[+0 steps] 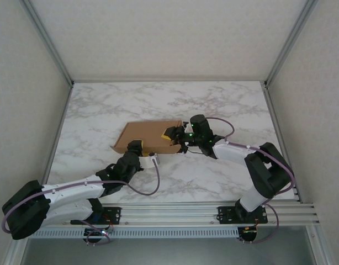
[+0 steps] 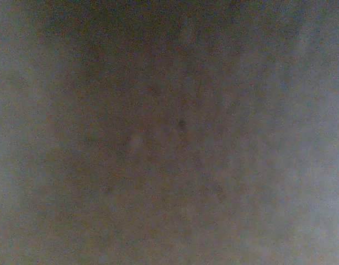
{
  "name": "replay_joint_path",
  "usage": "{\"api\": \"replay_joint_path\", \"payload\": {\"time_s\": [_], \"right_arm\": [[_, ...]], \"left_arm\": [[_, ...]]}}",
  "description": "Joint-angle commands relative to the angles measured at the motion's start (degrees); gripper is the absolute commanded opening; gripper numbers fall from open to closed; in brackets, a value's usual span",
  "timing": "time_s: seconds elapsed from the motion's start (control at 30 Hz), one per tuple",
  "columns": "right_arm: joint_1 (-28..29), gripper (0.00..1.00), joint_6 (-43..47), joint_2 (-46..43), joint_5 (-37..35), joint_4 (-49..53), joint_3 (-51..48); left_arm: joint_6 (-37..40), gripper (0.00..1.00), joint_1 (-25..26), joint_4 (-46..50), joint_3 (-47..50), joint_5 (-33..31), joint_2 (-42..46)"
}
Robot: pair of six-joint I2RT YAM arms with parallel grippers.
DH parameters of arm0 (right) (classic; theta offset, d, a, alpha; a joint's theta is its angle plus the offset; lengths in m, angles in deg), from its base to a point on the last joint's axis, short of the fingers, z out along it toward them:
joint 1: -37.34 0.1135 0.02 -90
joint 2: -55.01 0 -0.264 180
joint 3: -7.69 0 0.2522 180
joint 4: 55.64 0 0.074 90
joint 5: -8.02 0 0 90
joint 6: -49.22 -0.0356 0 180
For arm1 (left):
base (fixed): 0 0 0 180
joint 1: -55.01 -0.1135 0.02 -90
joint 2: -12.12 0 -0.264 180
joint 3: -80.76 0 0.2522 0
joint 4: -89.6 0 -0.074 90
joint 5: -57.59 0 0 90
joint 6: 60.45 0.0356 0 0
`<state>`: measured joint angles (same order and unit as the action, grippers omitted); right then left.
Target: Fold the paper box
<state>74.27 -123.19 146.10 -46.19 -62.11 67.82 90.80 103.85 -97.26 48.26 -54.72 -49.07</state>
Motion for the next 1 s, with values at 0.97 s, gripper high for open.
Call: {"api": "replay_joint_path", "payload": {"time_s": [0.97], "right_arm": [[1.1,0.56,-7.2,-5.7,7.1,-3.9,-1.3]], "left_arm": [[8.5,0.49,0.1,-8.0,-5.7,-11.4,-2.3]]}}
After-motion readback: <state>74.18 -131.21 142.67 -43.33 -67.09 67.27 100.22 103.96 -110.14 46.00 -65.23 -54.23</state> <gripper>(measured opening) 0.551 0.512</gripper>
